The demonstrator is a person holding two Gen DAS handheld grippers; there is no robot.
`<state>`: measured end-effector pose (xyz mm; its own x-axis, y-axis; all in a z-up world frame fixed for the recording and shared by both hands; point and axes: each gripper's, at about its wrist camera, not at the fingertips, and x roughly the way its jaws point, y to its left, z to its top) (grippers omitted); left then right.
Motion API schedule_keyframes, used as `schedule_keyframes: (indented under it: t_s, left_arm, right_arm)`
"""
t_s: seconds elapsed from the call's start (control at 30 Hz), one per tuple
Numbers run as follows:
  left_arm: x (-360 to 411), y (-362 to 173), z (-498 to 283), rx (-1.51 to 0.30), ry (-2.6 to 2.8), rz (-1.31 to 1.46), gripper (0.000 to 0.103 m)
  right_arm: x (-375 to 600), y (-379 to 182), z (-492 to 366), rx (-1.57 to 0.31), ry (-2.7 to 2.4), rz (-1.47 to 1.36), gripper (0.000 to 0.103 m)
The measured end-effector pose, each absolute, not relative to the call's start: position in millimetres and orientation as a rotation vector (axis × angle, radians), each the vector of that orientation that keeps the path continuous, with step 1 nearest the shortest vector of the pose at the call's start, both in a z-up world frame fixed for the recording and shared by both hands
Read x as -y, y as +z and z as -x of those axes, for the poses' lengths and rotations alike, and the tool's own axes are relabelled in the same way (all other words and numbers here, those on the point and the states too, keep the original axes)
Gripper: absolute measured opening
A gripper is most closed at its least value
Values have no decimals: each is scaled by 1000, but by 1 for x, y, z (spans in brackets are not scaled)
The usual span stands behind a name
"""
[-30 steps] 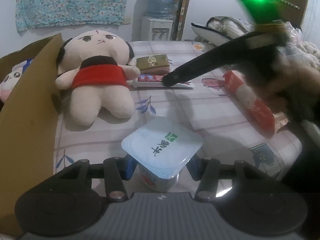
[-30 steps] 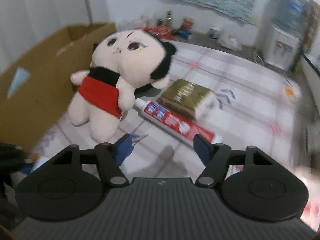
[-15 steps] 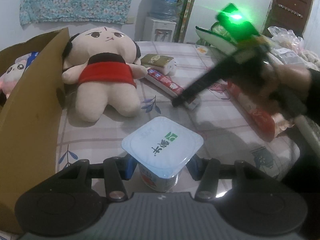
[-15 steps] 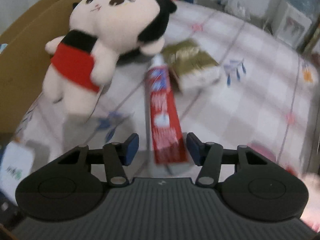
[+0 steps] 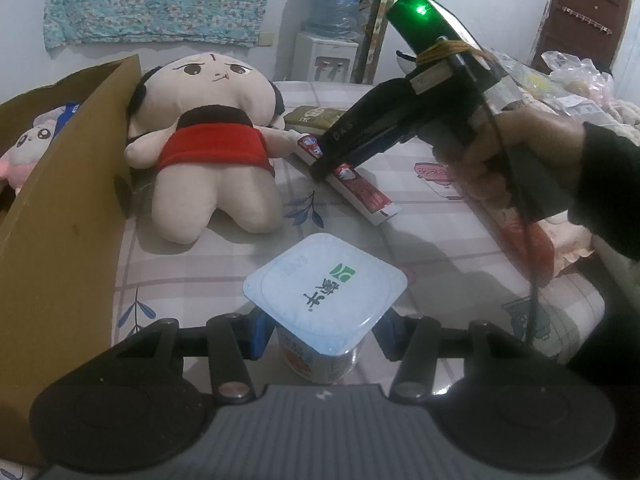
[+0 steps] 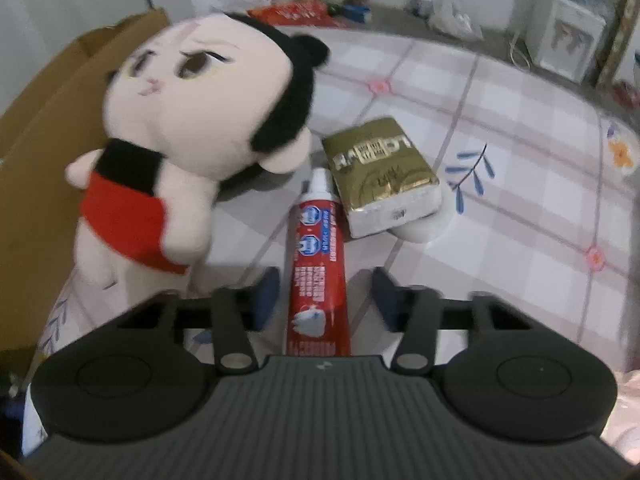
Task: Organize soft objects
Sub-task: 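Grasp the red toothpaste tube with the right tool and lift it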
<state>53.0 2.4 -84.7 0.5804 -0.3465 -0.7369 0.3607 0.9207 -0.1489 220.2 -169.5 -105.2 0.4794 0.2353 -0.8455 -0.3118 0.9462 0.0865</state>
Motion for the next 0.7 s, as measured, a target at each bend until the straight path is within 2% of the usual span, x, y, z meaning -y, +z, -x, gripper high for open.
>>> schedule_keyframes:
  t_s: [0.17,0.33,0.47,0.7]
  left_arm:
    - [-4,-85,-53,-856,-418,-10,53]
    - [-4,-86,-54,-858,-416,2,53]
    - [-3,-86,-54,-853,-406,13,52]
    - [-3,-74,-40,-835,-428,44,52]
  right_arm:
    - [177,-106,-205,-1055,292,5,29]
    - [191,-104,-153,-1139,305,-82,29]
    - [188,-104,-126,-1135,304,-93,28]
    - [224,-109,-99,-1125,310,-488,27]
